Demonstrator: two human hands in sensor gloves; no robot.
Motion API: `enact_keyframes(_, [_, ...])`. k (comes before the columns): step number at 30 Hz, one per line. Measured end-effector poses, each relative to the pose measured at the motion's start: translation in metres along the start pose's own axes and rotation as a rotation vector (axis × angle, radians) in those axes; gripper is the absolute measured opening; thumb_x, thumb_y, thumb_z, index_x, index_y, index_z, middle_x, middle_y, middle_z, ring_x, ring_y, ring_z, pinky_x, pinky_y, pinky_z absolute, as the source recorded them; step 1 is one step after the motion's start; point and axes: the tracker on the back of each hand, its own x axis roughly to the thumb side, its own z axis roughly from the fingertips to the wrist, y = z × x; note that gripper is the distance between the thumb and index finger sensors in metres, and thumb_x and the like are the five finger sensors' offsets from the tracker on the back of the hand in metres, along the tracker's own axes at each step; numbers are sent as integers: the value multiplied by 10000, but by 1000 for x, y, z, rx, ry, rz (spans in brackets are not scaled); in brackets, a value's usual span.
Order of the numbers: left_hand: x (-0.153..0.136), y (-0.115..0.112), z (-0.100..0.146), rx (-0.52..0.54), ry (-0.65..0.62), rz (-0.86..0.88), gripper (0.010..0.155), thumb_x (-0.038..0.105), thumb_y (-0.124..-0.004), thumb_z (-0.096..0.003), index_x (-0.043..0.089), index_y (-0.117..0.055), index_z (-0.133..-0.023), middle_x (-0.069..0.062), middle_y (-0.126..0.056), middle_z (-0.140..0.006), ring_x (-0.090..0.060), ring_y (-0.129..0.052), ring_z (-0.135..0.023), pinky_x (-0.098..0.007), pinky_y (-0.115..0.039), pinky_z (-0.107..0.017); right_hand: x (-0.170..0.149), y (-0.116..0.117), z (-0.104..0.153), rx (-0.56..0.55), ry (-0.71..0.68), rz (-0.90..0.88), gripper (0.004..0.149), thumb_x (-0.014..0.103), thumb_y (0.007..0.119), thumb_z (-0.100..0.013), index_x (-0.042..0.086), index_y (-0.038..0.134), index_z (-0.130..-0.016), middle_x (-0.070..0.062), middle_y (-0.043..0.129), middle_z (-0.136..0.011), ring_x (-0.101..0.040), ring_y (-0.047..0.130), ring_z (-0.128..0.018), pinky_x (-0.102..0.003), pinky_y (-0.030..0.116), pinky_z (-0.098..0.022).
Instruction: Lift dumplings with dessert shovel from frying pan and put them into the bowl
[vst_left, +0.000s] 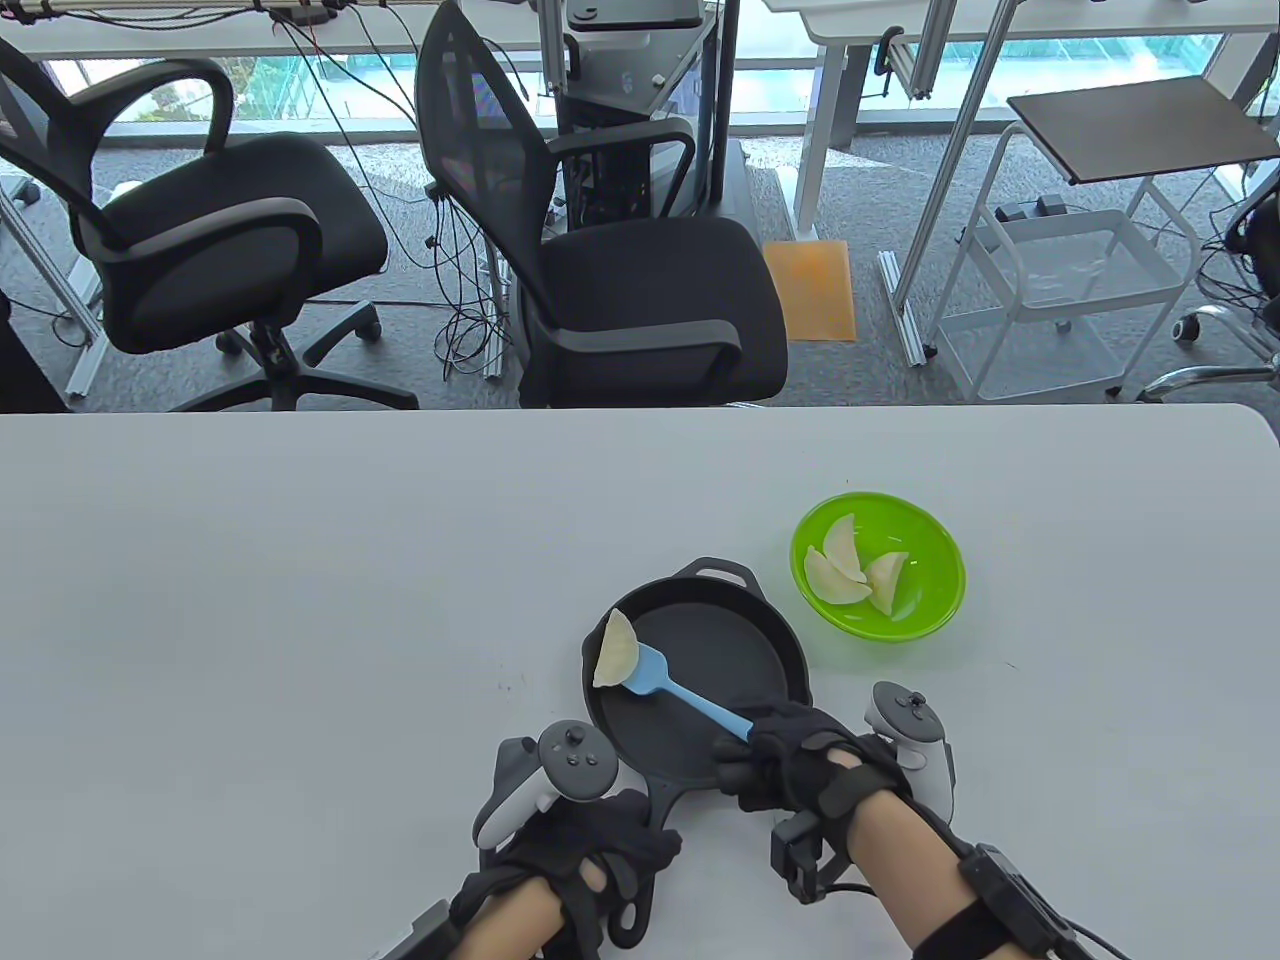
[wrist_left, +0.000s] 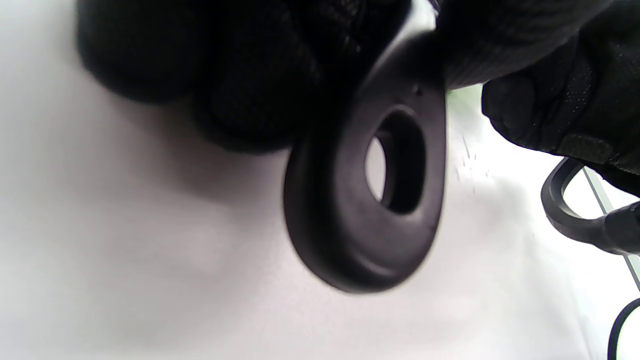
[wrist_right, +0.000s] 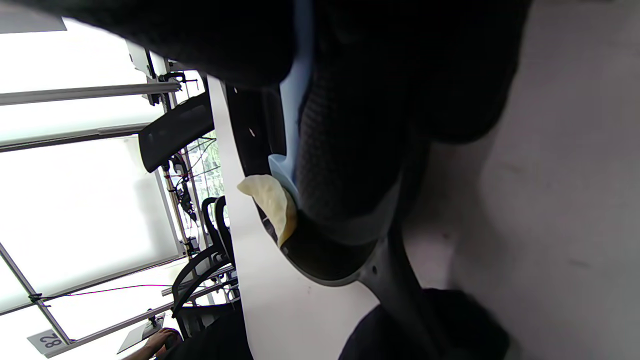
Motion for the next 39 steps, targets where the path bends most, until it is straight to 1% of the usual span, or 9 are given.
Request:
enact_keyframes(5, [0, 0, 0, 2, -1, -2, 644, 656, -760, -499, 209, -729, -961, 51, -1029, -633, -259, -1054, -418, -451, -886, -373, 0, 0, 2, -13, 8, -11, 562, 269, 745, -531, 65, 667, -1049, -170, 899, -844, -213, 1110, -422, -481, 853, -444])
enact_keyframes(11, [-1, 0, 0, 5, 0, 1, 645, 655, -755, -501, 209, -723, -966, 54, -1029, -633, -258, -1054, -420, -449, -886, -373, -1, -1, 5, -29, 5, -30, 556, 273, 739, -533, 60, 677, -1043, -172, 905, -834, -207, 1109, -423, -480, 852, -449])
enact_keyframes(21, [-3, 1, 0, 9, 3, 12, 644, 653, -750, -503, 209, -719, -970, 53, -1027, -637, -259, -1054, -420, -448, -886, -372, -3, -9, 8, -27, 0, -85, 551, 276, 733, -534, 59, 681, -1038, -172, 905, -829, -207, 1105, -434, -484, 845, -460])
enact_keyframes(33, [-3, 1, 0, 6, 4, 17, 642, 655, -748, -505, 213, -719, -969, 54, -1028, -637, -258, -1055, -419, -446, -885, -370, -2, -12, 10, 14, -38, -160, 543, 280, 725, -537, 77, 683, -1040, -163, 903, -835, -203, 1091, -458, -491, 828, -486])
enact_keyframes(39, [-3, 2, 0, 4, 4, 20, 641, 655, -748, -504, 213, -720, -968, 54, -1028, -637, -258, -1055, -418, -445, -885, -368, 1, -15, 12, 26, -77, -227, 539, 284, 720, -540, 85, 682, -1040, -156, 903, -838, -201, 1088, -463, -491, 825, -492])
